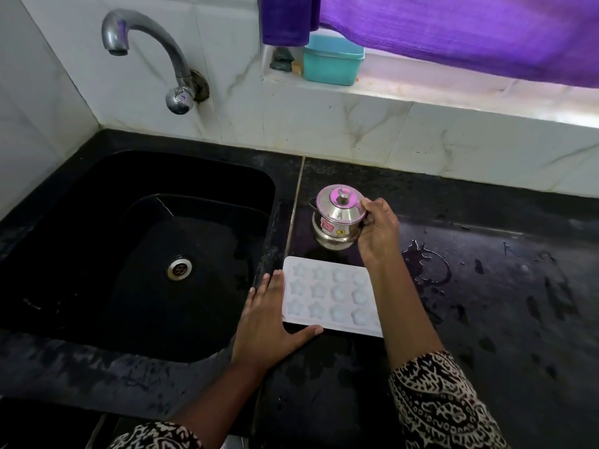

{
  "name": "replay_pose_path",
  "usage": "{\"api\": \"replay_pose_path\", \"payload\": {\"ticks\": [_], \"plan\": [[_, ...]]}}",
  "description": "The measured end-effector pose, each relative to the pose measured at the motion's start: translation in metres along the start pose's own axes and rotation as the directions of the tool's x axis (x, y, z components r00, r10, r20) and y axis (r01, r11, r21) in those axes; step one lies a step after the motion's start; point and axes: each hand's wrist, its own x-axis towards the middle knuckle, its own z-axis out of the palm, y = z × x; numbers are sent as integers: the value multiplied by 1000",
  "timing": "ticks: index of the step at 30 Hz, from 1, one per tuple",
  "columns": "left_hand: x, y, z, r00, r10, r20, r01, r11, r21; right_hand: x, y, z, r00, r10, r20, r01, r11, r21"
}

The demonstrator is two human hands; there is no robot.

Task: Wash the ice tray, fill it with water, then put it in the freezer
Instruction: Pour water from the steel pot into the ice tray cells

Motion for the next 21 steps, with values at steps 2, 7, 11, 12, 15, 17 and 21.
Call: {"api": "replay_pose_path", "payload": {"ticks": [2,7,11,12,15,17,21], "plan": [[-1,0,0,1000,5,-2,-5,1000,4,-12,-7,-3,1000,-12,4,13,1000,-28],[-2,1,-2,1000,19,0,-19,1000,11,-42,-19,-13,999,-21,-47,17,997,-69],[-2,-1,1,1000,30,-4,-30,999,20,-55,-22,-20,996,-17,-92,8,995,-95],[-2,-1,1,999,34,0,-34,999,23,-57,-22,-22,995,-17,-100,7,995,-95],[-2,-2,1,999,40,-11,-40,998,38,-63,-24,-24,995,-35,-96,22,992,-128],[-1,-1,2,999,44,-16,-43,998,42,-65,-25,-24,995,-36,-91,20,986,-167],[-1,-3,4,999,40,-18,-39,999,31,-67,-26,-22,995,-35,-98,12,976,-219]]}}
